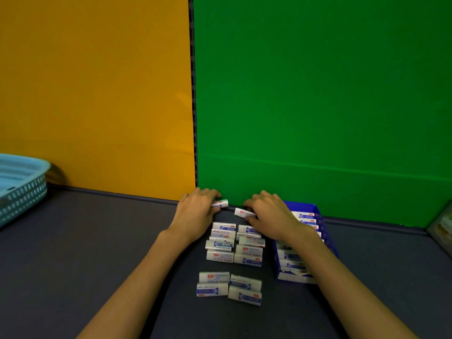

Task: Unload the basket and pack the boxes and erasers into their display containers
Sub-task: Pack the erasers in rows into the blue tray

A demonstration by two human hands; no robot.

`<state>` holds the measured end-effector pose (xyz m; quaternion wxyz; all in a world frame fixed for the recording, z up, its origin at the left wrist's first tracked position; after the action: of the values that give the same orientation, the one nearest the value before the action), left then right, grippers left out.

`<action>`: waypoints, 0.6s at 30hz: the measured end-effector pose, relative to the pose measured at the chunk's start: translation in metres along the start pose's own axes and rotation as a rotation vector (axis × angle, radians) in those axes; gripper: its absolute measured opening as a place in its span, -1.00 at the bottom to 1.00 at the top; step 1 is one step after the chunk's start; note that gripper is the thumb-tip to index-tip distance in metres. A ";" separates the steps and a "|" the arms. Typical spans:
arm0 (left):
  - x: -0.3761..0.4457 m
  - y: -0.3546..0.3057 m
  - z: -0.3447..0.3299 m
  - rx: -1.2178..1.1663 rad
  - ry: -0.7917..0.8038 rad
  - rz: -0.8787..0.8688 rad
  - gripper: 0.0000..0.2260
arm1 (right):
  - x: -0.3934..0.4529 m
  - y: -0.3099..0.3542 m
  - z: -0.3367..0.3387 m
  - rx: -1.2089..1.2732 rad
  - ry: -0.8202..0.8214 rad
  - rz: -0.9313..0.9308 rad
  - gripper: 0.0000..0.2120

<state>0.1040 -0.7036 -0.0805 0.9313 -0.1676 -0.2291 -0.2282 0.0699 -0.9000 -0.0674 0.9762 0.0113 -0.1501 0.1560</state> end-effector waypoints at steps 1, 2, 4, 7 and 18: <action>0.000 0.000 -0.001 0.001 -0.002 0.004 -0.69 | 0.000 0.000 0.001 0.006 0.011 -0.002 -0.72; 0.001 0.000 -0.001 -0.010 0.002 0.010 -0.68 | 0.000 0.000 0.002 0.018 0.020 -0.008 -0.71; 0.002 -0.002 -0.002 -0.079 0.010 0.028 -0.70 | -0.001 -0.002 0.004 0.039 0.027 -0.016 -0.69; 0.002 -0.006 -0.001 -0.256 0.031 0.083 -0.76 | 0.000 -0.003 0.004 0.066 0.039 -0.029 -0.68; 0.006 -0.012 0.013 -1.177 0.170 0.556 -0.85 | -0.003 -0.006 0.013 0.352 -0.037 -0.121 -0.71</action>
<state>0.0981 -0.7100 -0.0640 0.7233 -0.6834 0.0601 -0.0786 0.0649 -0.9077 -0.0560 0.9638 0.1939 -0.1375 0.1208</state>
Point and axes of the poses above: each hand's wrist, its own x-axis towards the middle knuckle, its own z-axis out of the back of the hand, y = z × x, the point moved 2 cm from there along x, towards the middle knuckle, and after that the axes turned 6 degrees about -y, right-handed, at the moved point
